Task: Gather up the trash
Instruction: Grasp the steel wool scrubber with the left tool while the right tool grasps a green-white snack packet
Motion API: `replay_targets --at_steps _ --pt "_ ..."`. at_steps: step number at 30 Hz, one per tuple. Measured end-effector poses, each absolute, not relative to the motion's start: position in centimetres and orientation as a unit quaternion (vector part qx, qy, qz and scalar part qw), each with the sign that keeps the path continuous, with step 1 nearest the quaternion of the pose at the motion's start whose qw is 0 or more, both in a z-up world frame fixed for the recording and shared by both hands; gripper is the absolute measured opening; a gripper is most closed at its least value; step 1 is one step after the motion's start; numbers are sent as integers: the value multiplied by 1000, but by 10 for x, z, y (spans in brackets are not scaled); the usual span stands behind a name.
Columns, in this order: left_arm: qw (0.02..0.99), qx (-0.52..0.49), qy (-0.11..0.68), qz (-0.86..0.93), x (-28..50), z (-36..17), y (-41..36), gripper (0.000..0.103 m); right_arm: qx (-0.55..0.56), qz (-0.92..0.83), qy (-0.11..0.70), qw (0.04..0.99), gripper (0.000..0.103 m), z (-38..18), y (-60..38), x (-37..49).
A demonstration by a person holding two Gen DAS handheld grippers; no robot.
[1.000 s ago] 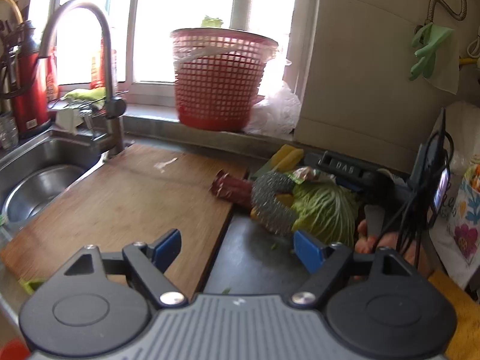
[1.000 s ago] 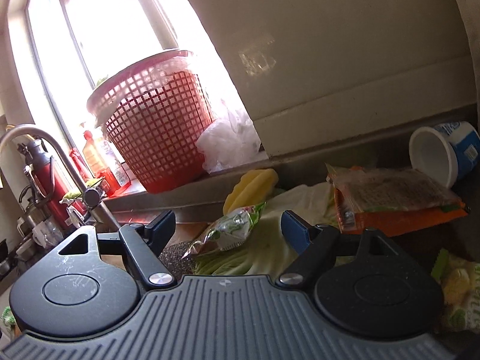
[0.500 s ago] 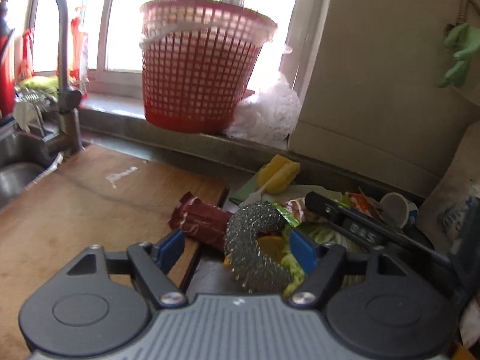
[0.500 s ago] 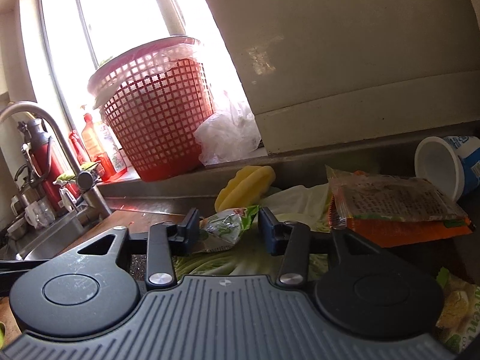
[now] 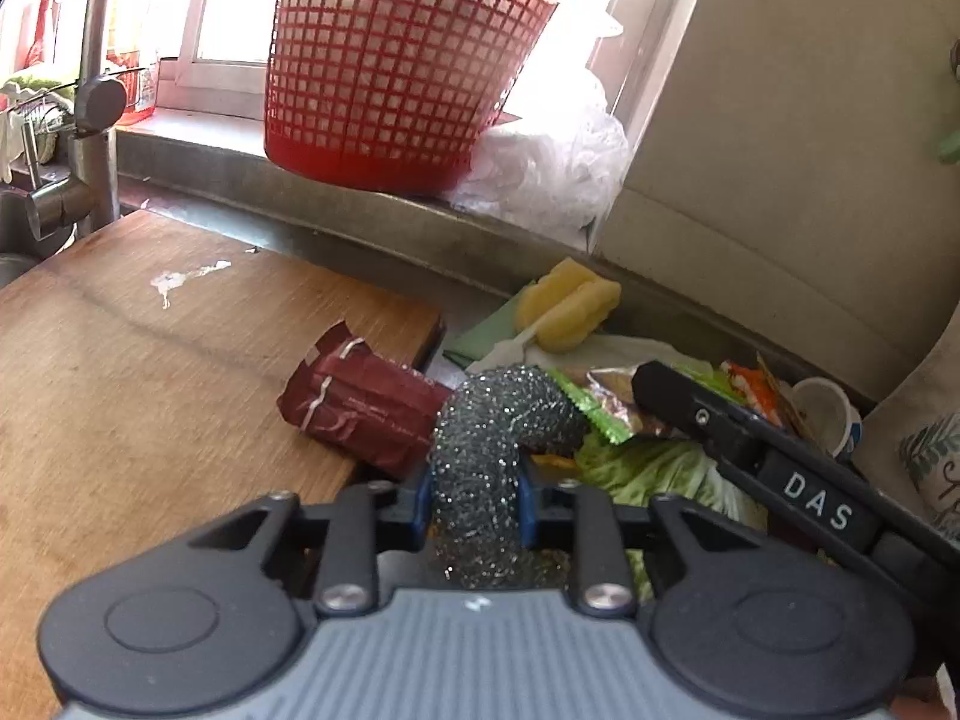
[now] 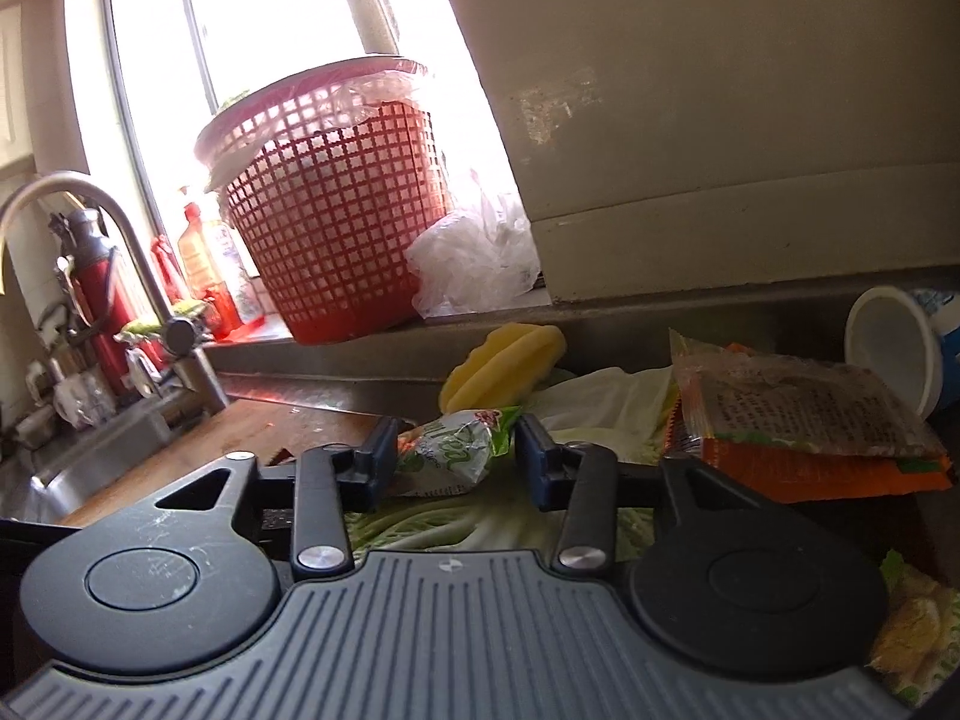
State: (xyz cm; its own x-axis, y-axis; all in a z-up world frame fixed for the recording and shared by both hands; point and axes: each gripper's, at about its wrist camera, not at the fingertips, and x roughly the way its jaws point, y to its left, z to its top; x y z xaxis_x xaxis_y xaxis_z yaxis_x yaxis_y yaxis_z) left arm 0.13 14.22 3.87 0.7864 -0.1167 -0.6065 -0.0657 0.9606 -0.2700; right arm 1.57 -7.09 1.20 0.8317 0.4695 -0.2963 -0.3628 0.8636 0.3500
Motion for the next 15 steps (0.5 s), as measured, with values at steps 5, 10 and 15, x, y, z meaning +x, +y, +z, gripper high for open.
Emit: replay_targets --at_steps 5,10,15 --pt "938 -148 312 -14 -11 44 142 20 189 257 195 927 42 10 -80 18" --pt "941 -168 292 -10 -34 54 150 20 243 299 203 900 40 6 -89 20" --pt "942 -186 278 -6 -57 62 161 19 257 339 204 882 39 8 -81 15"
